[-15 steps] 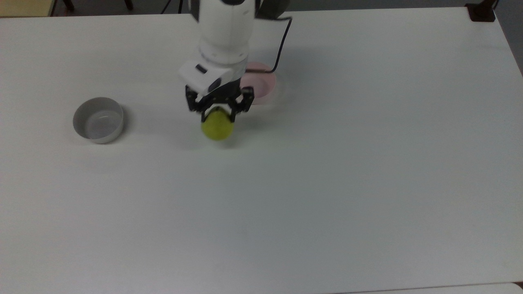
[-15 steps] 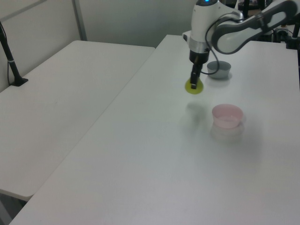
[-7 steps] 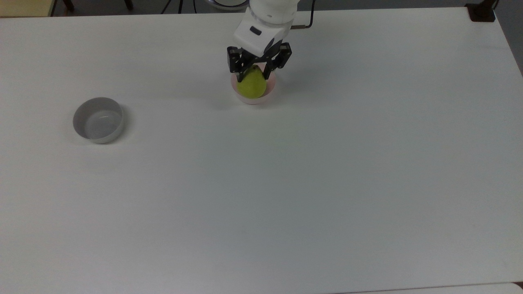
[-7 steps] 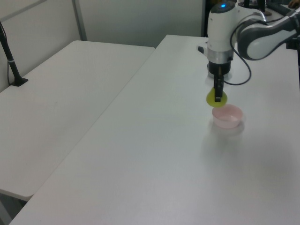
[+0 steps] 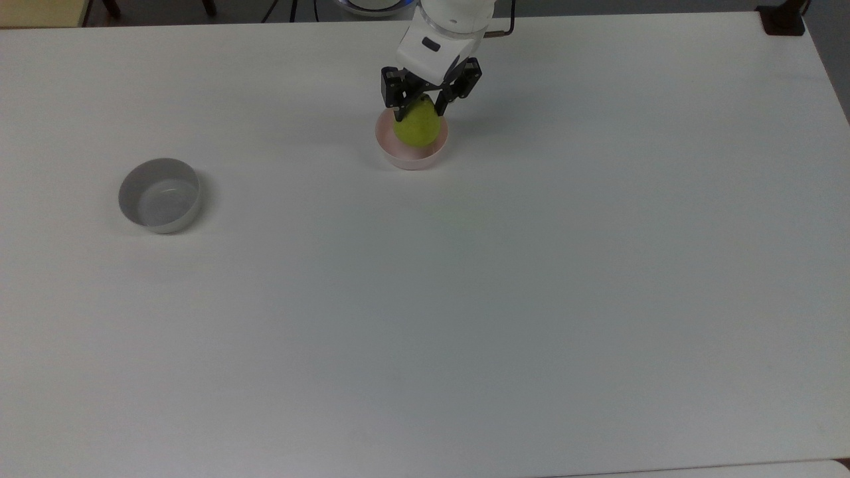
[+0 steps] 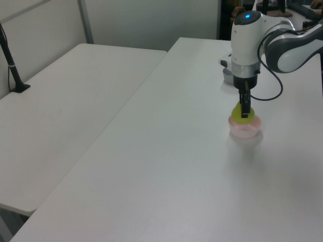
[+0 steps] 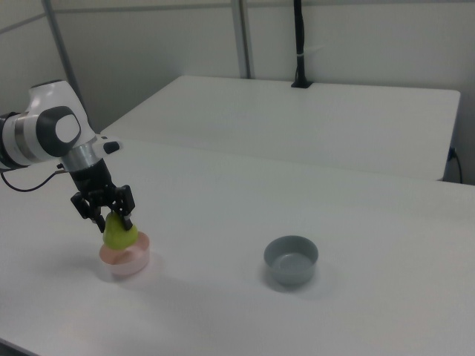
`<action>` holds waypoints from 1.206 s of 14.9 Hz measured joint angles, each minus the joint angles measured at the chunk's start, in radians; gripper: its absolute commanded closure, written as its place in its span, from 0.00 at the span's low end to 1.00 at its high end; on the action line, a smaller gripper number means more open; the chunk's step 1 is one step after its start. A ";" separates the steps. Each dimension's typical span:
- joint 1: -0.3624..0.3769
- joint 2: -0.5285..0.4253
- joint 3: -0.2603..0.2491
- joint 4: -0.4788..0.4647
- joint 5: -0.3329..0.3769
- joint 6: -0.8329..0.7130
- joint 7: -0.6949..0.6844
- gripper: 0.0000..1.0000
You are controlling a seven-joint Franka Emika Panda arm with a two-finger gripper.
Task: Place the pear in the bowl
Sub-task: 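Lower the pear into the pink bowl and open the gripper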
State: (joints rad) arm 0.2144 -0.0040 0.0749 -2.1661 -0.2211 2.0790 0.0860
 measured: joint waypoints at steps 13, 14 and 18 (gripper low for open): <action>-0.003 0.050 -0.004 -0.018 0.000 0.020 0.000 0.01; -0.003 0.051 -0.005 -0.018 0.000 0.020 0.000 0.00; -0.003 0.051 -0.005 -0.013 0.000 0.020 0.000 0.00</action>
State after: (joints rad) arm 0.2119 0.0474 0.0704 -2.1788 -0.2211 2.0995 0.0861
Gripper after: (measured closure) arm 0.009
